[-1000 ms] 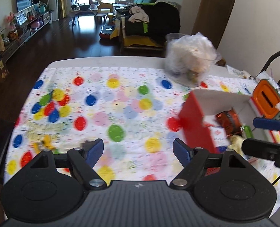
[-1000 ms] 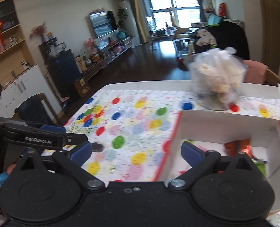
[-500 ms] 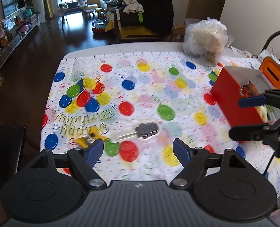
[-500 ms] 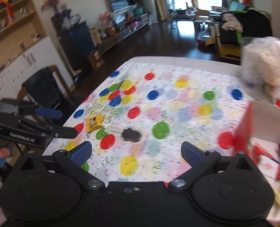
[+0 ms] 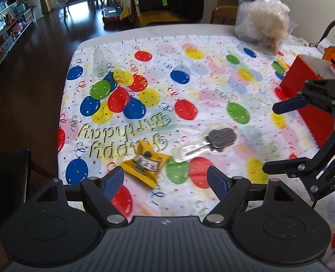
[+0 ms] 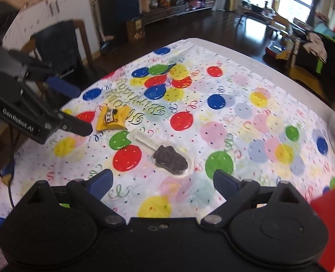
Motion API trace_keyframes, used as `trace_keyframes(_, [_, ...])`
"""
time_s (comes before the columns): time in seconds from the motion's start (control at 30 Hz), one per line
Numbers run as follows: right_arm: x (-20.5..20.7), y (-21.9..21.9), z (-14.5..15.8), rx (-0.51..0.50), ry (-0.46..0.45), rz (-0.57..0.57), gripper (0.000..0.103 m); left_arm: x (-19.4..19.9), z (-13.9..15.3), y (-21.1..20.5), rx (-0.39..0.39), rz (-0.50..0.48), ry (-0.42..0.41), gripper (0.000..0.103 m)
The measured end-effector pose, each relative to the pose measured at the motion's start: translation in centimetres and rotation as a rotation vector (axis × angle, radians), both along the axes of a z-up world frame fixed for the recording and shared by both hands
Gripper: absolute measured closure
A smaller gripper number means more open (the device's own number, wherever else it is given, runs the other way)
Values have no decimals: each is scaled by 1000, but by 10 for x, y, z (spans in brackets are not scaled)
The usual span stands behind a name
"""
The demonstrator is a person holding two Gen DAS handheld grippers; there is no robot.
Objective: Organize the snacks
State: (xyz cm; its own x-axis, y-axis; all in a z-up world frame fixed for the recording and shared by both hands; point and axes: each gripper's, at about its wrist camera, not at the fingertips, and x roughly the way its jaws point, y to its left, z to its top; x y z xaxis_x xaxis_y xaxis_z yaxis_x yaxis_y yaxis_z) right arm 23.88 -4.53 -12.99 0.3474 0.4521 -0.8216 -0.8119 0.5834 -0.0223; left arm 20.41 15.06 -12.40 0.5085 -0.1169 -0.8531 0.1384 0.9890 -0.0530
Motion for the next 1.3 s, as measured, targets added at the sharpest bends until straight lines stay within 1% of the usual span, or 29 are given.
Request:
trace_keyframes(0.03, [2,5,-4,-15,-3,14,11,4,-4,1,7,-4,5,23])
trace_keyframes(0.07, [5,9,-9,-27,-5,27,15,8,-7,3,13,-11,10,23])
trace_keyframes(0.1, [8,14,-13,-39,-6,37,17,11,-10,4,17,-18,14,23])
trace_keyframes(0.3, [27,33,-33,-74,-10,58,21,28,-28,10,36,-45,41,23])
trace_keyframes(0.33, [29,35,-35,-77,-9,62,22,30,-30,11,35,-49,44,23])
trace_keyframes(0.4, [35,40,-40,-86,-4,74,26,35,-33,12,30,-53,51,23])
trace_keyframes(0.57, [42,45,-51,-104,10,87,31,45,-42,15,23,-55,65,24])
trace_keyframes(0.6, [43,45,-52,-108,13,88,35,46,-43,15,21,-55,67,24])
trace_keyframes(0.67, [45,45,-54,-104,24,87,38,48,-45,16,18,-53,70,25])
trace_keyframes(0.7, [45,44,-54,-95,28,87,40,50,-47,16,15,-52,76,28])
trace_keyframes(0.77, [45,44,-54,-85,38,89,44,51,-49,17,15,-49,86,31])
trace_keyframes(0.83, [44,45,-54,-85,38,87,44,52,-51,18,15,-49,91,35])
trace_keyframes(0.9, [44,44,-54,-79,45,78,45,52,-53,18,12,-48,98,43])
trace_keyframes(0.93, [43,43,-53,-75,49,74,46,53,-54,17,15,-47,102,46])
trace_keyframes(0.97, [43,42,-53,-70,49,67,51,53,-54,17,17,-46,102,48])
trace_keyframes(1.03, [42,41,-52,-64,63,54,51,52,-54,17,14,-48,98,52])
trace_keyframes(1.1, [38,40,-52,-60,63,45,51,52,-53,16,16,-46,95,60])
trace_keyframes(1.2, [33,39,-52,-60,60,24,51,52,-53,15,15,-28,94,61])
trace_keyframes(1.3, [29,35,-51,-51,74,-23,51,50,-53,15,11,-6,93,61])
